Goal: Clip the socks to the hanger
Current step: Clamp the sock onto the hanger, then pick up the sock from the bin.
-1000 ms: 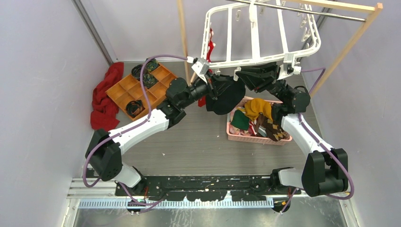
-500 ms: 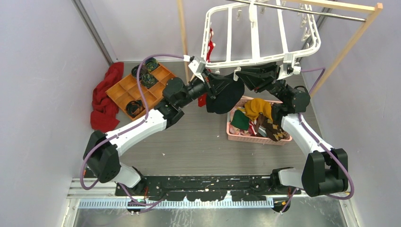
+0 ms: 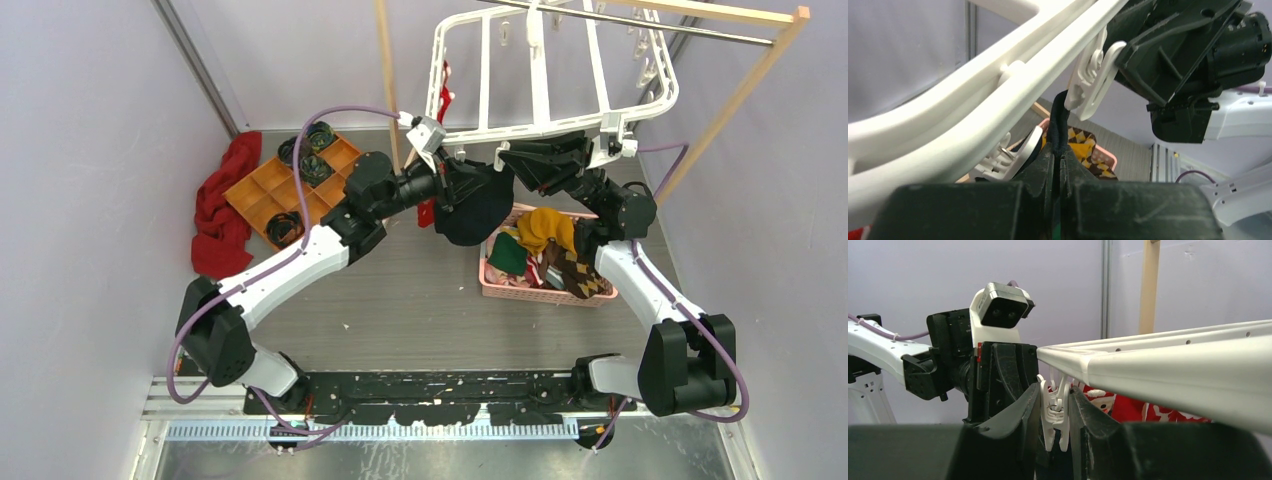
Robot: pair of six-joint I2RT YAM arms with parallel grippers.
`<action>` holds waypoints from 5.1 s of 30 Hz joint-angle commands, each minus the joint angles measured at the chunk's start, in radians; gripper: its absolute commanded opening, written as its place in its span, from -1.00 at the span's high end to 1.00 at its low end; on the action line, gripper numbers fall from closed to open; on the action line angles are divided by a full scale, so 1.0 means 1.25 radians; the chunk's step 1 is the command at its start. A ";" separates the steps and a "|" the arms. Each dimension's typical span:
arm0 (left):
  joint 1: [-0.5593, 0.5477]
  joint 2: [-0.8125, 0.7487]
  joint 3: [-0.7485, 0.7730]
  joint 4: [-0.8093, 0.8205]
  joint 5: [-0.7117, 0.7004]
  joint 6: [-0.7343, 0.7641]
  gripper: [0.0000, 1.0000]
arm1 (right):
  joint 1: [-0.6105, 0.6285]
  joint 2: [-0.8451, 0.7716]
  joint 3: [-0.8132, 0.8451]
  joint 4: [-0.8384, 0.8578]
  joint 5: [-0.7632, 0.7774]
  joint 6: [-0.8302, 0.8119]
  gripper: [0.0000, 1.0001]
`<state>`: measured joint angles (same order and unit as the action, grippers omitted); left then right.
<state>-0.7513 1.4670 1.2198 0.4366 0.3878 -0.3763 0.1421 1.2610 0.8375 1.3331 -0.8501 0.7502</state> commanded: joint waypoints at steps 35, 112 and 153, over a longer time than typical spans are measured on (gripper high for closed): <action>0.084 0.034 0.085 0.082 0.207 -0.117 0.99 | 0.003 -0.026 0.015 0.034 -0.061 0.030 0.76; 0.083 -0.662 -0.454 -0.308 -0.189 -0.345 -0.99 | -0.326 -0.499 0.020 -1.690 0.196 -0.664 -0.99; 0.084 -0.726 -0.607 -0.225 -0.267 -0.455 -0.87 | -0.241 -0.074 0.097 -1.587 0.381 -0.769 0.23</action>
<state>-0.6521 0.5488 0.4248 0.1169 0.0563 -0.9657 -0.1722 1.1622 0.9565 -0.6628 -0.4156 -0.2420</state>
